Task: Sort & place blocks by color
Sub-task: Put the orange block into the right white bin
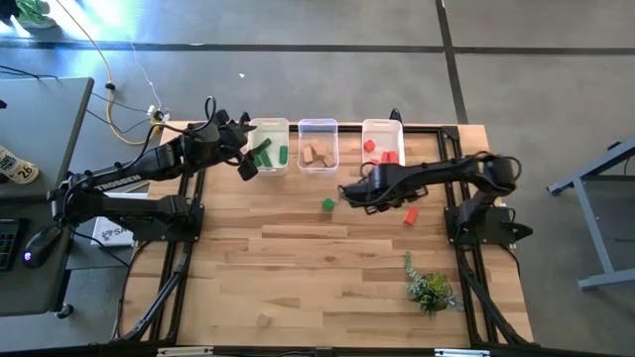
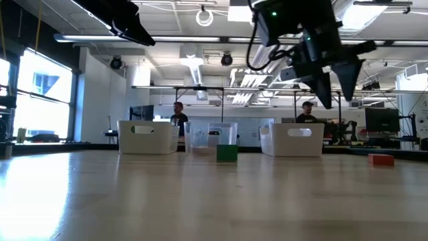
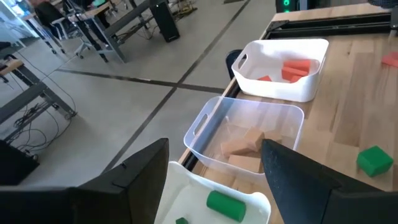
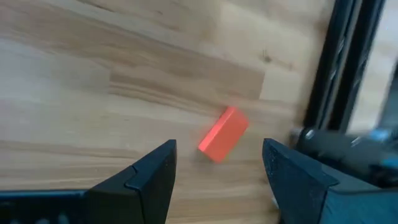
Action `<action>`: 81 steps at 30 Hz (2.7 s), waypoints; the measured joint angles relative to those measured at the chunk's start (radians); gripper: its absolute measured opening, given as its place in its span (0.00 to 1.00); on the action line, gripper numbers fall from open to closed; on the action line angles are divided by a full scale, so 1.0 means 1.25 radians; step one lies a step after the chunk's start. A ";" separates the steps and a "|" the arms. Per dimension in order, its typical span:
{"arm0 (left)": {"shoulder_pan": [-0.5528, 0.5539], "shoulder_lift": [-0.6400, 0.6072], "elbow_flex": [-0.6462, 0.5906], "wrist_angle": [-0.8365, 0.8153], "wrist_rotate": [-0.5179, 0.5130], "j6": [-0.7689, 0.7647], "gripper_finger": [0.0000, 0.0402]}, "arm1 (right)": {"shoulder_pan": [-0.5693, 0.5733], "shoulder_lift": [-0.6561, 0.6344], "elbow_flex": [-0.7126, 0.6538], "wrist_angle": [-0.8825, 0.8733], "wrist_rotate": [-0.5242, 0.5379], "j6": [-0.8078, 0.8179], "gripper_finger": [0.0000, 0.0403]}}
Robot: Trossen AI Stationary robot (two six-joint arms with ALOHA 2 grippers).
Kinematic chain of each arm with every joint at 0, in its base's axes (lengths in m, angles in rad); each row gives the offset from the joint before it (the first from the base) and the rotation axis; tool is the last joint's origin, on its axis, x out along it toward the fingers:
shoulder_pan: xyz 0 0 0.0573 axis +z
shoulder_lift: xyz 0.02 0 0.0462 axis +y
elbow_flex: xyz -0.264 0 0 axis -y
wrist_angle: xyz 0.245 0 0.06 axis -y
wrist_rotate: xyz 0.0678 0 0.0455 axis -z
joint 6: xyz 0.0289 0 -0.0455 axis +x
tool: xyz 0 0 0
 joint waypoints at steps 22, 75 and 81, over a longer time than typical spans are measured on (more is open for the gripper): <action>0.000 0.023 0.000 0.002 -0.003 -0.001 0.61 | 0.041 -0.288 -0.471 0.354 -0.025 0.396 0.56; -0.002 0.082 0.000 0.061 -0.036 -0.158 0.61 | -0.124 -0.430 -0.430 0.652 0.133 -0.132 0.24; -0.025 0.081 0.000 0.055 -0.046 -0.188 0.61 | -0.262 -0.429 -0.370 0.737 0.149 -0.406 0.24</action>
